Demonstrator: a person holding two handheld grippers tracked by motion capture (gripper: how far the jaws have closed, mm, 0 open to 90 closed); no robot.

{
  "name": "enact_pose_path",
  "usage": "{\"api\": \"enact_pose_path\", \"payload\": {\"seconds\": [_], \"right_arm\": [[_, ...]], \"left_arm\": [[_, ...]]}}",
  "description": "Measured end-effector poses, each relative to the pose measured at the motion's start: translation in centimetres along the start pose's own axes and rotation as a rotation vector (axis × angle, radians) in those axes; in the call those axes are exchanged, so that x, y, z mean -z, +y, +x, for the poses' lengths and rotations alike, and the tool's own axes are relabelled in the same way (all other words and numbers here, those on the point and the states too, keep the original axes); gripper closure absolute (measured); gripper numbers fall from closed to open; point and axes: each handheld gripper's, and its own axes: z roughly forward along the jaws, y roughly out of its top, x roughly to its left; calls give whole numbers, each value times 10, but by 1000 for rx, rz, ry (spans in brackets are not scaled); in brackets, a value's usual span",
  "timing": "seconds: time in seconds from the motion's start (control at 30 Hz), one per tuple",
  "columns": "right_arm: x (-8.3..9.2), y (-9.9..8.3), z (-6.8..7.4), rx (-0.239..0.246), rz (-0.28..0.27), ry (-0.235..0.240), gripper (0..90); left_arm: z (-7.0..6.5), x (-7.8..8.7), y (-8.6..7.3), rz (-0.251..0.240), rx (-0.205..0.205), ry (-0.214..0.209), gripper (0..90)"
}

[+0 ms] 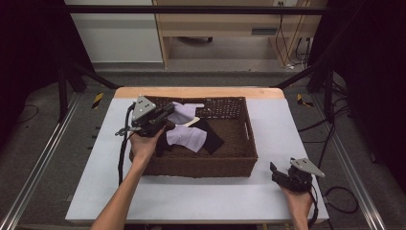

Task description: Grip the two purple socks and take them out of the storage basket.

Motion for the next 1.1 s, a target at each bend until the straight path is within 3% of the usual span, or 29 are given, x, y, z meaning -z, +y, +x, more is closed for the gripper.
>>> {"api": "enact_pose_path", "payload": {"seconds": [0.1, 0.4, 0.63, 1.1], "right_arm": [[0, 0, 0, -1, -1, 0, 211], [0, 0, 0, 0, -1, -1, 211], [0, 0, 0, -2, 0, -2, 212], [0, 0, 0, 2, -2, -7, 211]], "left_arm": [[-6, 12, 8, -29, -2, -41, 870], [-22, 42, 18, -80, -24, -102, 870], [-35, 78, 27, -129, -53, -149, 870], [-47, 129, 10, -131, -93, -198, 869]]}}
